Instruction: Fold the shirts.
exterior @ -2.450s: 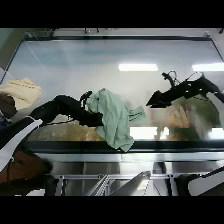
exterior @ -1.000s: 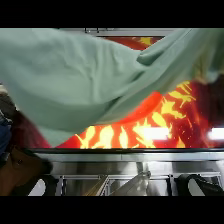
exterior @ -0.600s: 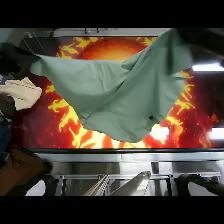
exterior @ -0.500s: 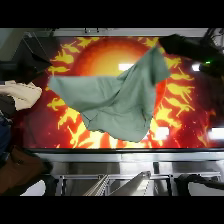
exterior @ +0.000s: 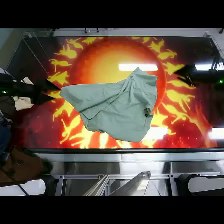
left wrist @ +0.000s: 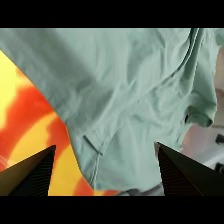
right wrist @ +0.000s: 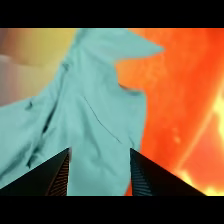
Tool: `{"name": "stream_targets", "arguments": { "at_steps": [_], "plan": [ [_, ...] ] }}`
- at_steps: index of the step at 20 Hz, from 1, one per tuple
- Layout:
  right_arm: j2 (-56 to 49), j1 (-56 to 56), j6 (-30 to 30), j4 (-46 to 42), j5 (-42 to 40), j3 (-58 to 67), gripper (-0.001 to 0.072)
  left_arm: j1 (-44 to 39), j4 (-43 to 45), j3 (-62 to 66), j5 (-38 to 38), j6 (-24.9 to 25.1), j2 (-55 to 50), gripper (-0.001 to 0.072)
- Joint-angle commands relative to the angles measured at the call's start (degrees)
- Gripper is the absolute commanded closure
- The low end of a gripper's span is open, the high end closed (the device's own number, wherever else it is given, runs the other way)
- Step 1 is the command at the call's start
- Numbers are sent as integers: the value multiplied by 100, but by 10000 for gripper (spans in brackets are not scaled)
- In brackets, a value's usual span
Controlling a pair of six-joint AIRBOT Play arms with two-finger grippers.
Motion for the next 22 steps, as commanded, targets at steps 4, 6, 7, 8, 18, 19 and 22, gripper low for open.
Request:
{"name": "stream_targets", "arguments": {
  "at_steps": [4,6,7,8,18,19,22],
  "plan": [
    [-39,-179,354,-595,396,-1510,317,-1152,22,-1176,-710,66,-90,-7],
    [-39,79,289,-590,232,-1744,317,-1508,15,-1060,-962,55,-170,-7],
    [-46,251,291,-588,195,-1786,317,-1696,-24,-903,-946,37,-251,-7],
    [-57,420,293,-584,197,-1788,318,-1893,-39,-721,-892,-4,-334,-7],
    [-74,1515,442,-173,-389,-1788,320,-2358,90,682,284,-223,-1121,10],
    [-76,1515,437,-103,-409,-1788,320,-2216,90,688,426,-225,-1108,10],
    [-74,1513,243,374,-350,-1786,320,-1755,85,236,518,-223,-822,10]
  ]
}}
